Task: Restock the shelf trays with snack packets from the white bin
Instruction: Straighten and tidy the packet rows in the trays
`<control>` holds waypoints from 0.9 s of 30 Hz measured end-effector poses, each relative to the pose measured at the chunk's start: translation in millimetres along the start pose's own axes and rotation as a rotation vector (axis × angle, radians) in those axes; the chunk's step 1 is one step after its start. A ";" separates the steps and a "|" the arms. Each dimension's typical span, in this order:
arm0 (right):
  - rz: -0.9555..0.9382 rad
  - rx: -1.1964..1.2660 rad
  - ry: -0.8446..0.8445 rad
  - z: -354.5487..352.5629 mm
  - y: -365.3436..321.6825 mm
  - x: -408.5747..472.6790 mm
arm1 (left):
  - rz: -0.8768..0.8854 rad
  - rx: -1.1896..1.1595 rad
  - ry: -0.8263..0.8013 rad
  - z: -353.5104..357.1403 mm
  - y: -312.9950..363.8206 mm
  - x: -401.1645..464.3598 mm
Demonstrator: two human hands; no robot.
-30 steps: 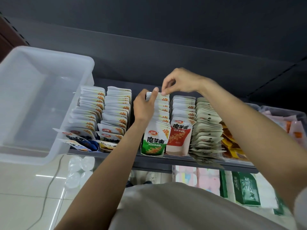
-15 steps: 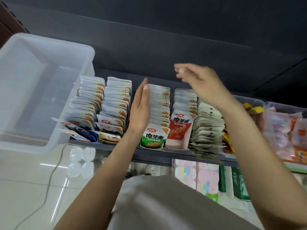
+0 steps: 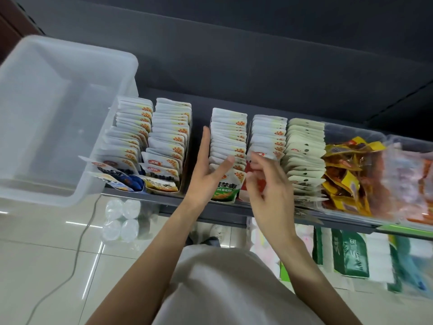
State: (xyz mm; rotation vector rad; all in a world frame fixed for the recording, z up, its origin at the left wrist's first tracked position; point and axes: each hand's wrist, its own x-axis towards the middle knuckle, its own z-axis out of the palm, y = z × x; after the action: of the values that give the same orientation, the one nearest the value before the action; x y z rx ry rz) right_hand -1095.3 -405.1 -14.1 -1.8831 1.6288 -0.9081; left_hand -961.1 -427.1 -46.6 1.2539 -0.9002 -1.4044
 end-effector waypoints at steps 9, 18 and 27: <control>0.181 0.017 -0.119 26.4 -2.7 7.1 | 0.027 0.072 0.013 1.2 -7.2 8.8; 0.181 -0.050 -0.059 37.1 -5.4 7.8 | 0.016 0.060 0.019 -1.5 -4.1 7.5; 0.170 -0.087 0.038 40.5 0.4 -6.8 | -0.041 -0.044 -0.012 -3.6 -4.3 28.0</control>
State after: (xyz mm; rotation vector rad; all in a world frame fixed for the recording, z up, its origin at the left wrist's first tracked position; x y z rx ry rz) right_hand -1065.8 -401.0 -42.2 -1.7611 1.8465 -0.8188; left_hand -957.1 -453.1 -57.7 1.2379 -0.8518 -1.4578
